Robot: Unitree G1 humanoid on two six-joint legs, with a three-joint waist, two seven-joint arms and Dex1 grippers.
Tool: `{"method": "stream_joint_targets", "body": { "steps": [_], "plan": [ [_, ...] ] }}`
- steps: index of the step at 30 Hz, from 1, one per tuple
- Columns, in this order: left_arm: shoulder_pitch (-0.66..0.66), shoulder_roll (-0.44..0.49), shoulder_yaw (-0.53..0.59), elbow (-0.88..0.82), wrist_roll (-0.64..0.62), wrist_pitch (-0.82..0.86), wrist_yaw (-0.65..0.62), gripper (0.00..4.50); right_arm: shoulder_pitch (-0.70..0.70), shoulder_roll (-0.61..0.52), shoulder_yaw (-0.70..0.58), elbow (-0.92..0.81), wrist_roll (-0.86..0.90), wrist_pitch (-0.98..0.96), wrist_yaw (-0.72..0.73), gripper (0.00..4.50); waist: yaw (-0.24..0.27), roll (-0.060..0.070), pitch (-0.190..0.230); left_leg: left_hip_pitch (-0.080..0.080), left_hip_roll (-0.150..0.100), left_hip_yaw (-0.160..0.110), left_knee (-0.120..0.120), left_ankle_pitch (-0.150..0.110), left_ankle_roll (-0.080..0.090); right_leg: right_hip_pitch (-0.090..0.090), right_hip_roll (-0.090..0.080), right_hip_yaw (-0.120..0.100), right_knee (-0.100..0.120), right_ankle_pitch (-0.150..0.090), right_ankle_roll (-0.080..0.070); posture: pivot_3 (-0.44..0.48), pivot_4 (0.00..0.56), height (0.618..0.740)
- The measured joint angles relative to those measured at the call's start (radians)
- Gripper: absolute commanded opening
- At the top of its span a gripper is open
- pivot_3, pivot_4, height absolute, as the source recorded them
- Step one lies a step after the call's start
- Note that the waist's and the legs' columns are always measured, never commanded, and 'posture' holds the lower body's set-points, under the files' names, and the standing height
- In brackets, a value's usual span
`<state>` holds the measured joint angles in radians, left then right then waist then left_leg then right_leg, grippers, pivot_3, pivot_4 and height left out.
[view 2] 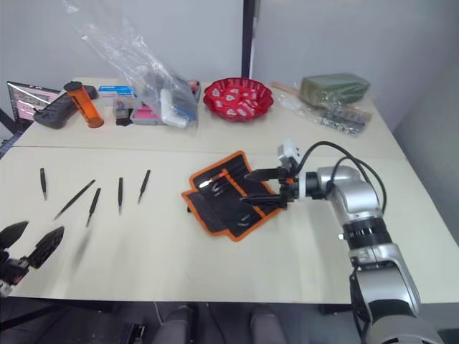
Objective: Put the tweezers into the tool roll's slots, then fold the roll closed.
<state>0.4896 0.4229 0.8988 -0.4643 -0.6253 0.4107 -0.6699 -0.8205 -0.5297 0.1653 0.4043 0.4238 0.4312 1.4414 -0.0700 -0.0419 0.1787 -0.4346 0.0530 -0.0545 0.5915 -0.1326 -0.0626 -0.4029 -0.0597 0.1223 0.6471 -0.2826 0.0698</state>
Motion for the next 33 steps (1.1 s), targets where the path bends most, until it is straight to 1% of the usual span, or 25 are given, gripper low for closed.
{"method": "stream_joint_targets", "body": {
  "steps": [2,5,6,10,16,21,25,29,31,33],
  "plan": [
    [0.067,-0.062,0.033,-0.029,-0.005,-0.02,0.033,4.5,-0.027,0.023,0.019,0.031,-0.014,-0.024,0.034,4.48,0.007,-0.001,0.0,-0.001,0.0,-0.001,0.0,0.0,0.0,-0.001,0.0,-0.001,0.0,-0.002,-0.003,0.0,0.15,0.729],
    [0.114,-0.124,0.062,-0.049,-0.025,-0.043,0.07,4.5,-0.04,0.041,0.022,0.062,-0.029,-0.054,0.058,4.48,0.014,-0.001,0.0,-0.001,0.0,-0.001,0.001,-0.001,-0.001,-0.001,0.0,-0.001,-0.001,-0.003,-0.003,0.0,0.15,0.729],
    [0.123,-0.139,0.067,-0.056,-0.039,-0.047,0.081,4.5,-0.041,0.042,0.022,0.071,-0.032,-0.064,0.062,4.48,0.015,-0.001,0.0,-0.001,0.0,0.0,0.002,-0.003,-0.004,-0.001,0.0,0.0,-0.001,-0.004,-0.003,0.0,0.15,0.729],
    [0.141,-0.156,0.067,-0.071,-0.047,-0.063,0.145,4.5,-0.044,0.046,0.021,0.081,-0.05,-0.081,0.071,4.48,0.011,-0.001,0.0,-0.001,0.0,0.0,0.002,-0.004,-0.007,-0.001,0.0,0.0,-0.001,-0.003,-0.003,0.0,0.15,0.729],
    [0.14,-0.179,0.066,-0.07,-0.036,-0.086,0.243,4.5,-0.044,0.046,0.019,0.078,-0.049,-0.082,0.078,4.48,0.0,-0.001,0.0,-0.001,0.0,0.0,0.001,-0.002,-0.004,-0.001,0.0,0.0,0.0,-0.003,-0.003,0.0,0.15,0.729],
    [0.151,-0.205,0.053,-0.076,-0.035,-0.084,0.306,4.5,-0.04,0.045,-0.021,0.054,-0.045,-0.095,0.063,4.48,-0.001,-0.001,0.0,-0.001,0.0,0.0,0.001,-0.002,-0.004,-0.001,0.0,0.0,0.0,-0.003,-0.003,0.0,0.15,0.729],
    [0.143,-0.189,0.02,-0.068,-0.018,-0.082,0.333,4.5,-0.024,0.03,-0.087,0.044,-0.017,-0.093,0.018,4.48,0.004,-0.001,0.0,-0.001,-0.001,0.0,0.002,-0.002,-0.004,-0.001,0.0,0.0,0.0,-0.003,-0.003,0.0,0.15,0.729],
    [0.101,-0.104,0.003,-0.034,0.034,-0.071,0.365,4.5,-0.019,-0.035,-0.144,0.056,-0.025,-0.094,-0.053,4.48,0.005,-0.001,0.0,-0.001,-0.001,0.0,0.002,-0.002,-0.004,-0.001,0.0,0.0,0.0,-0.003,-0.003,0.0,0.15,0.729],
    [0.087,-0.07,-0.01,-0.014,0.038,-0.06,0.363,4.5,0.003,-0.054,-0.182,0.056,-0.025,-0.133,-0.07,4.48,0.002,-0.001,0.0,-0.001,-0.001,0.0,0.002,-0.001,-0.002,-0.001,0.0,0.0,0.0,-0.003,-0.003,0.0,0.15,0.729],
    [0.074,-0.051,-0.019,0.003,0.038,-0.055,0.356,4.5,0.031,-0.075,-0.191,0.056,-0.025,-0.166,-0.058,4.48,-0.002,-0.001,0.0,-0.001,-0.001,0.0,0.001,0.0,0.0,-0.001,0.0,0.0,0.0,-0.003,-0.003,0.0,0.15,0.729]
  ]
}}
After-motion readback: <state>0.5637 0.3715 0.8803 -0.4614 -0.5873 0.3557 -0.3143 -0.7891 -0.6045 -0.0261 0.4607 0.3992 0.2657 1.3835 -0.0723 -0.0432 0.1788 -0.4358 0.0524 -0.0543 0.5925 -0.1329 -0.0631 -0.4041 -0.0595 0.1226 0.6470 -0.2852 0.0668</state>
